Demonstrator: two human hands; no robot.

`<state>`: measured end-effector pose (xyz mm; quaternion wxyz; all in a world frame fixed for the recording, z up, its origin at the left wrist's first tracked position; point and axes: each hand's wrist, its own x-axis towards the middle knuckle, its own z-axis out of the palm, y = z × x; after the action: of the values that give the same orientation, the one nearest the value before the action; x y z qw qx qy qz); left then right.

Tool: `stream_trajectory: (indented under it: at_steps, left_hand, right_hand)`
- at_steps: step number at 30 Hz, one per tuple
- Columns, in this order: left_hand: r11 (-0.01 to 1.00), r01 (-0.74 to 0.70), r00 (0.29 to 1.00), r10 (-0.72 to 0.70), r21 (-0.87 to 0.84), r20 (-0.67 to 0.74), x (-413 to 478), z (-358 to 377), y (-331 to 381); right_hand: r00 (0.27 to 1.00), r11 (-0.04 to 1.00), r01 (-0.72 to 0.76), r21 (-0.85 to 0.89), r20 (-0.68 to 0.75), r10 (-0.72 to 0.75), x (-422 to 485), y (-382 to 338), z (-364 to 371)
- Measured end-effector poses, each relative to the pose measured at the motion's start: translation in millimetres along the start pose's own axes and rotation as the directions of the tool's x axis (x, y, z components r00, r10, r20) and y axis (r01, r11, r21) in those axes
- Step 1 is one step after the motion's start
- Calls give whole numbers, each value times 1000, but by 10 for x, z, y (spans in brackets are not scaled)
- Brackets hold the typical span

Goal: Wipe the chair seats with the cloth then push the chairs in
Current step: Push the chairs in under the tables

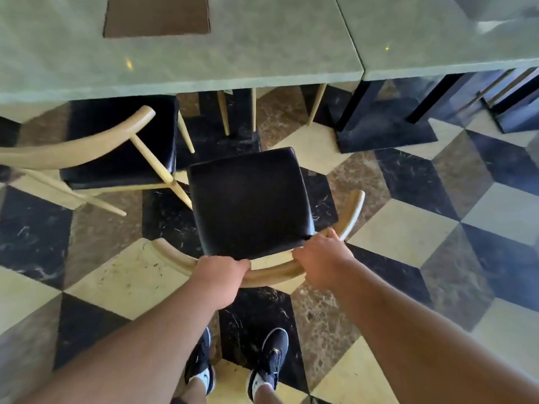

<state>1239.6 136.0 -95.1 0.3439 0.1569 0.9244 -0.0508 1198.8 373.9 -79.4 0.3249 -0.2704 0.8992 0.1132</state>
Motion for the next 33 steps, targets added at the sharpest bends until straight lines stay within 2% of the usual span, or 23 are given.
stream_trajectory:
  at_steps: [3,8,14,18,25,33]
  left_hand:
    - [1000,-5,998,5,-8,-61,17,-8,-23]
    - [998,-57,993,58,10,-104,37,-33,-91]
    - [996,-86,978,82,-14,-192,160,-597,-447]
    - [993,-115,973,115,12,-201,319,-1002,-698]
    - [988,-150,960,136,-41,-245,889,-1513,-1287]
    - [987,-162,961,161,15,-223,1705,-2086,-1582]
  right_hand:
    - [998,1000,-19,-19,-54,18,35,-4,-14]
    - [997,998,27,-59,-73,-31,71,44,-44]
    - [992,998,32,47,-127,-26,216,232,-453]
    - [991,998,7,60,-131,0,429,343,-821]
    - [978,997,-3,78,-209,20,996,592,-1511]
    - [977,990,-15,138,-206,44,1656,1164,-1891]
